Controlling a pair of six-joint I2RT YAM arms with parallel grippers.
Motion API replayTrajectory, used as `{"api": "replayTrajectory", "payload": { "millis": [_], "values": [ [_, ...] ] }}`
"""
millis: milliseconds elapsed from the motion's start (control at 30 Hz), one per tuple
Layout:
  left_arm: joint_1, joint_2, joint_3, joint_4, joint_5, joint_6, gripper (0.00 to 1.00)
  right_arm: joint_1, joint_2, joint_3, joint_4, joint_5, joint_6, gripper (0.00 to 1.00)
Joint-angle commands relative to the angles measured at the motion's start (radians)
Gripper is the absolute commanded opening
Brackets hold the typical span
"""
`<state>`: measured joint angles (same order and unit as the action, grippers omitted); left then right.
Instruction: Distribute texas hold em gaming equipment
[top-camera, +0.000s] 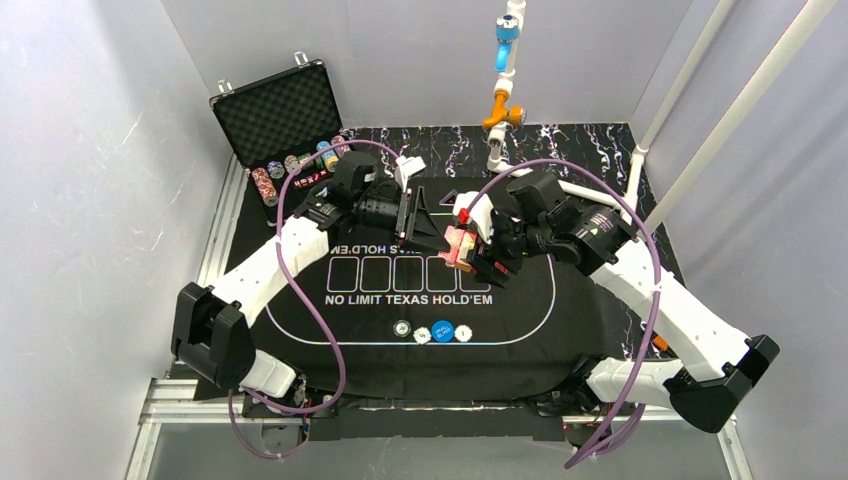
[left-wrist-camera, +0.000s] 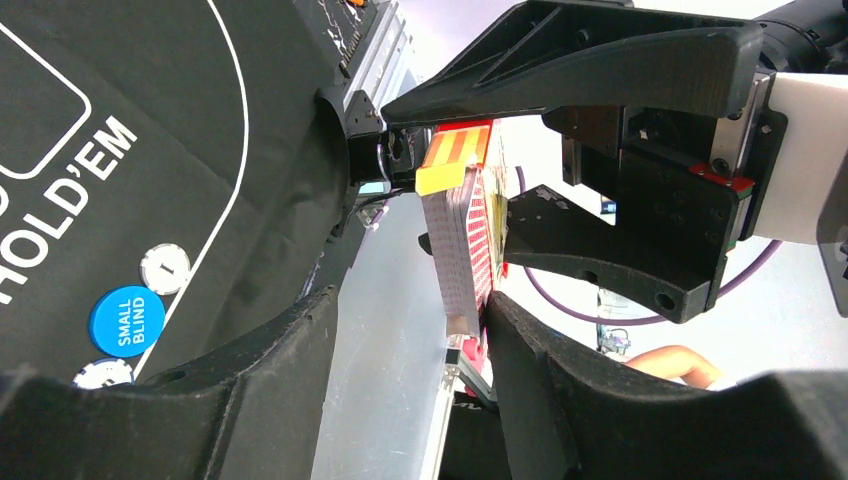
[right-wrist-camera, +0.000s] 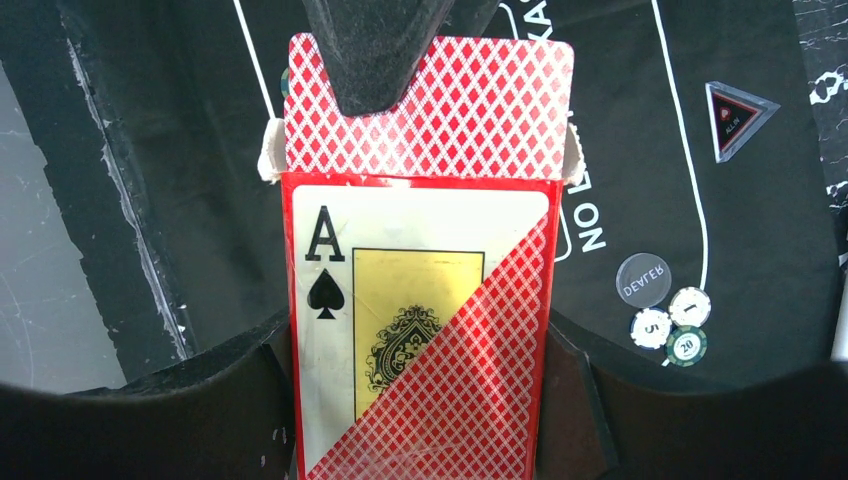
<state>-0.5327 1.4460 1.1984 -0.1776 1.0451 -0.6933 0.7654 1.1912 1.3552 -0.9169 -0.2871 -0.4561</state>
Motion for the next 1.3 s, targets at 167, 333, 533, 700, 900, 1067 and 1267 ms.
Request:
{"api": "replayTrajectory", "payload": {
  "millis": [167,333,533,700,900,1067,1267],
  "values": [
    [-0.018,0.009,0.043,0.011,0.004,0.022,0.43,-0.006,-0.036,0.005,0.053,-0.063,-0.007,0.01],
    [0.009,-0.004,0.020,-0.001,-0.005,0.013,0.30,-0.006,-0.040,0.004,0.038,-0.056,-0.012,0.01],
    [0.039,-0.051,-0.008,0.004,0.017,0.020,0.16,-0.006,-0.040,-0.002,0.024,-0.046,-0.018,0.01],
    [0.039,-0.071,-0.017,0.050,0.044,-0.010,0.30,-0.006,-0.029,-0.004,0.032,-0.045,-0.021,0.01],
    [0.007,-0.050,-0.008,0.076,0.033,-0.030,0.55,-0.006,-0.024,-0.004,0.039,-0.045,-0.021,0.01],
    [-0.016,-0.019,0.000,0.066,0.009,-0.018,0.47,-0.007,-0.026,0.001,0.043,-0.041,-0.020,0.01],
    [-0.002,-0.030,0.017,-0.054,-0.006,0.056,0.16,-0.006,-0.033,-0.009,0.037,-0.030,-0.019,0.01]
  ]
}}
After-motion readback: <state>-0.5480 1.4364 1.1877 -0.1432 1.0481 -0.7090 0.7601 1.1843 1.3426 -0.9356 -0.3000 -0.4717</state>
